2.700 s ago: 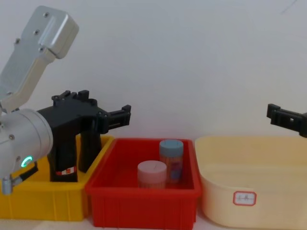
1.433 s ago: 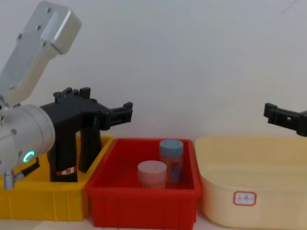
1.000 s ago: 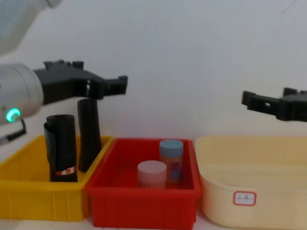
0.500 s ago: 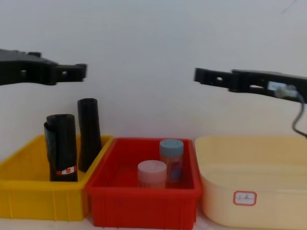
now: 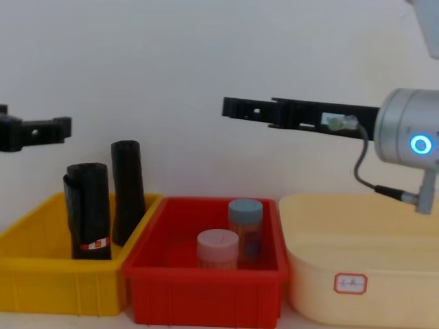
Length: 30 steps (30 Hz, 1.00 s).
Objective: Pick up the garbage bag with the one hand and transfer it to the other hand.
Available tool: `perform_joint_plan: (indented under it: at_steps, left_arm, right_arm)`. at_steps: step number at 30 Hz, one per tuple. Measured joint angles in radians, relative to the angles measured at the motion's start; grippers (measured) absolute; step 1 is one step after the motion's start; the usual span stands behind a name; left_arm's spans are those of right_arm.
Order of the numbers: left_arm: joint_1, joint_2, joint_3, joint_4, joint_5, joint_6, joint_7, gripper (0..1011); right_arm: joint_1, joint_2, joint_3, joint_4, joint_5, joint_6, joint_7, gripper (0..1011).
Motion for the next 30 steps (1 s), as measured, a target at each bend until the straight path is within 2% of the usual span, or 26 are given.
perform_joint_plan:
  at_steps: [3,11,17,30]
  left_arm:
    - [0.013,0.002,-0.014,0.023,-0.006,-0.028,-0.019,1002]
    - [0.010,-0.003,-0.020,0.079,-0.007,-0.068,-0.048,1002]
    - [-0.014,-0.019,-0.014,0.129,-0.006,-0.085,-0.063,1002]
    - [-0.110,-0.091,0.024,0.271,-0.021,-0.090,-0.097,1002]
  right_arm:
    - [0.008,-0.007,-0.010,0.008,0.003,0.008,-0.002,1001]
    - [0.020,-0.016,-0.029,0.020,0.008,0.025,-0.011,1002]
    - [0.021,-0.018,-0.039,0.024,0.015,0.035,-0.016,1002]
    - [0.013,-0.016,-0.054,0.027,0.035,0.044,-0.015,1001]
